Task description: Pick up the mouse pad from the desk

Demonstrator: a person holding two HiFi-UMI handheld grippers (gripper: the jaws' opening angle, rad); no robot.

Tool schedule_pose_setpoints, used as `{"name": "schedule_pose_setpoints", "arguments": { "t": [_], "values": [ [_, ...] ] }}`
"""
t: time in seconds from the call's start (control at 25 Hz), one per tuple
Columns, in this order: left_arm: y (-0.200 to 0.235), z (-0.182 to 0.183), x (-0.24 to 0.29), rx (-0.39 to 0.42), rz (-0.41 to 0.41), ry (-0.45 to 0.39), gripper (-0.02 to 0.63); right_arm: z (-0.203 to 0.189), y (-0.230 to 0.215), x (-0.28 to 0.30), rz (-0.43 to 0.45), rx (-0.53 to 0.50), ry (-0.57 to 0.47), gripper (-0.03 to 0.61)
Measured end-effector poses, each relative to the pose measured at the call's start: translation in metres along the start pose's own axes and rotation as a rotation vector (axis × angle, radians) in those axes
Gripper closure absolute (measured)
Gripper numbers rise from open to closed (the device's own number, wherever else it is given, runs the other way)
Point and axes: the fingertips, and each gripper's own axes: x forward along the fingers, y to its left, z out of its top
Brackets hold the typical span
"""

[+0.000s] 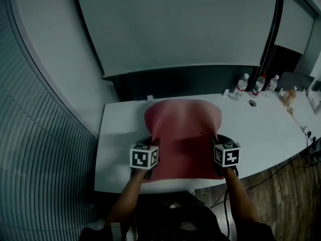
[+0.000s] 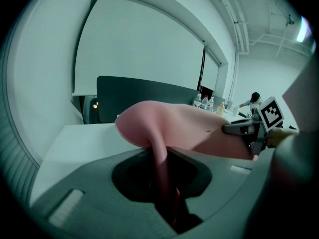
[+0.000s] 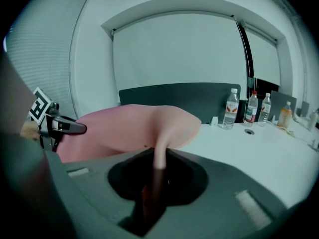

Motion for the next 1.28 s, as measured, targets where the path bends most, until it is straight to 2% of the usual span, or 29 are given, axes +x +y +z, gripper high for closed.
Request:
{"name": "schedule_pose_setpoints", "arguments": {
  "t": [0.4,0.6,0.88,1.28],
  "values": [
    [-0.009,0.028,-0.029,0.030,-0.005,-0.076,0.549,0.027,0.013,-0.027,-0.027,-0.034,-0.082,0.517],
    [-0.013,0.041,-0.040,0.038,-0.002,-0.105,0.551,0.039,0.015,-0.039,-0.021,-0.022,-0.111,0.517],
    [-0.023,0.052,-0.054,0.039,-0.002,-0.150,0.551,0.054,0.017,-0.056,-0.019,-0.060,-0.175,0.517],
    [-0.048,0.058,-0.081,0.029,0.049,-0.204,0.551,0.063,0.014,-0.090,0.010,-0.093,-0.229,0.517]
  ]
}}
